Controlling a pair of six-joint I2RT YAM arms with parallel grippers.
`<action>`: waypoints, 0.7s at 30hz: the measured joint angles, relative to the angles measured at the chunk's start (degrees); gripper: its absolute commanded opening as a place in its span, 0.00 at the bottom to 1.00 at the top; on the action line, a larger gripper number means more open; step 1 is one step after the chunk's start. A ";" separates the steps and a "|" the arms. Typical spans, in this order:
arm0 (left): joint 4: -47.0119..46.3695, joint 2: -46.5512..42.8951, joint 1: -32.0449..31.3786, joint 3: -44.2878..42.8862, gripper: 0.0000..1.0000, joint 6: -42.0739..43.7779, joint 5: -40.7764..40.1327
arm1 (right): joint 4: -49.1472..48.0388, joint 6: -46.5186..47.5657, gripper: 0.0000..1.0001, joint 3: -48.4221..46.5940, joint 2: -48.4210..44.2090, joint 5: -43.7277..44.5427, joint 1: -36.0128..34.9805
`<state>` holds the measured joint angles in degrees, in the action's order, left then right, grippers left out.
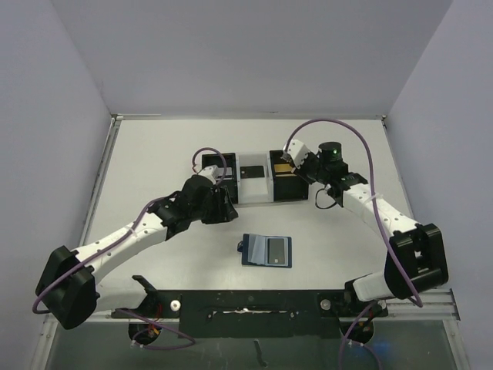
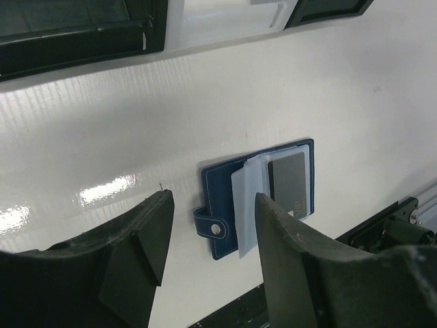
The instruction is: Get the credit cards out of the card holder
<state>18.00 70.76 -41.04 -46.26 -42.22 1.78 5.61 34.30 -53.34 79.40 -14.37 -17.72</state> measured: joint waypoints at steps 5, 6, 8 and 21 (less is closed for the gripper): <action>0.42 -0.92 0.85 0.04 0.64 0.94 -0.35 | -0.70 3.04 0.00 -3.37 5.95 -0.22 -0.02; 0.59 -1.05 1.01 0.07 0.65 1.01 -0.48 | -0.83 3.69 0.00 -3.91 7.08 -0.15 -0.04; 0.79 -1.40 1.18 0.17 0.67 1.09 -1.01 | -0.85 5.16 0.00 -5.38 9.75 0.26 -0.33; 4.66 -3.23 3.89 0.79 0.68 3.63 -3.28 | -4.26 17.05 0.02 -10.95 24.41 4.42 -1.77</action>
<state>22.65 67.53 -37.15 -45.47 -38.59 -1.50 1.34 51.35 -64.29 103.81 -9.96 -19.49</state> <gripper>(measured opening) 0.673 0.040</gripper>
